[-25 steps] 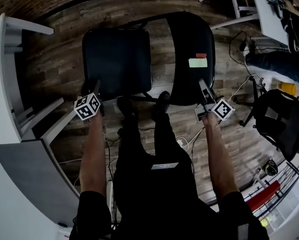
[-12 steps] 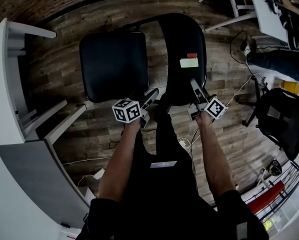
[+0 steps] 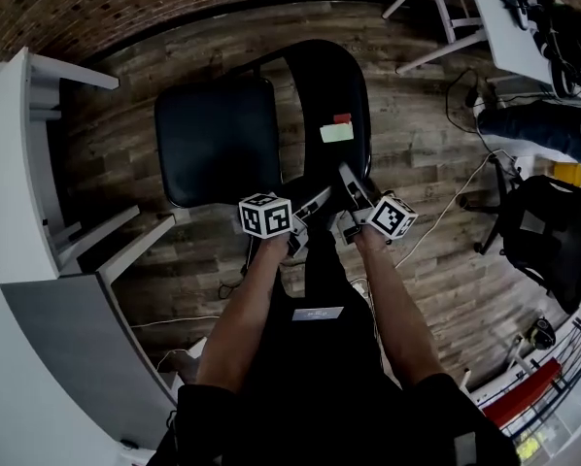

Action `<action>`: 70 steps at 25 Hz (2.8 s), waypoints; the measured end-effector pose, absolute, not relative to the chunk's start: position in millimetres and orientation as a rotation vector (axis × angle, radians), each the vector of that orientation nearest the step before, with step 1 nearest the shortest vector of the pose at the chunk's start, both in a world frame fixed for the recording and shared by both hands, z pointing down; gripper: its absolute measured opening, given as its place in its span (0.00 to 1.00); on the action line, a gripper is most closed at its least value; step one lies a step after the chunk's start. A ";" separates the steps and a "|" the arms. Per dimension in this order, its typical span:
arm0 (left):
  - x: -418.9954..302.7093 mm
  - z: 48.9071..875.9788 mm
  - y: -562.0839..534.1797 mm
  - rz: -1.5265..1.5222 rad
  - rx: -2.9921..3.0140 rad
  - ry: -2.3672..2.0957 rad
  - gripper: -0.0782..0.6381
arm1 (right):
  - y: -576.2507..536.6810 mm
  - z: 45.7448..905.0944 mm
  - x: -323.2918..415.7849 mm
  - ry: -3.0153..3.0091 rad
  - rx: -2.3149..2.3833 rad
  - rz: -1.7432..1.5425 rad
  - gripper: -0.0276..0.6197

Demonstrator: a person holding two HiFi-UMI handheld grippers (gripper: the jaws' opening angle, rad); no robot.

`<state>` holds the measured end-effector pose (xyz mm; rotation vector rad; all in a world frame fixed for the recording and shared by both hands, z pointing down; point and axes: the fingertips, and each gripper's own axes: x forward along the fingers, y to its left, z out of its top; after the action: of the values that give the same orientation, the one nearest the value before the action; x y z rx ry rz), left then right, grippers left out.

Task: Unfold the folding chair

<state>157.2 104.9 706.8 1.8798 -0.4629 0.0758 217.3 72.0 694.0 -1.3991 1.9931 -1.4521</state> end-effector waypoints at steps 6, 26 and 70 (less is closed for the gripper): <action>132.3 708.6 100.4 0.054 1.834 -0.538 0.53 | 68.4 684.9 179.0 2.015 -1.422 -1.448 0.19; 74.5 705.5 92.7 0.015 1.823 -0.566 0.50 | 61.1 676.3 113.8 2.054 -1.421 -1.463 0.22; 51.4 691.7 86.4 0.056 1.868 -0.481 0.39 | 56.1 670.1 81.6 2.022 -1.465 -1.413 0.29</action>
<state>51.4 86.4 691.7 1.8679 -0.4807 0.0560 81.6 56.1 670.1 -1.4647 2.0221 -1.4131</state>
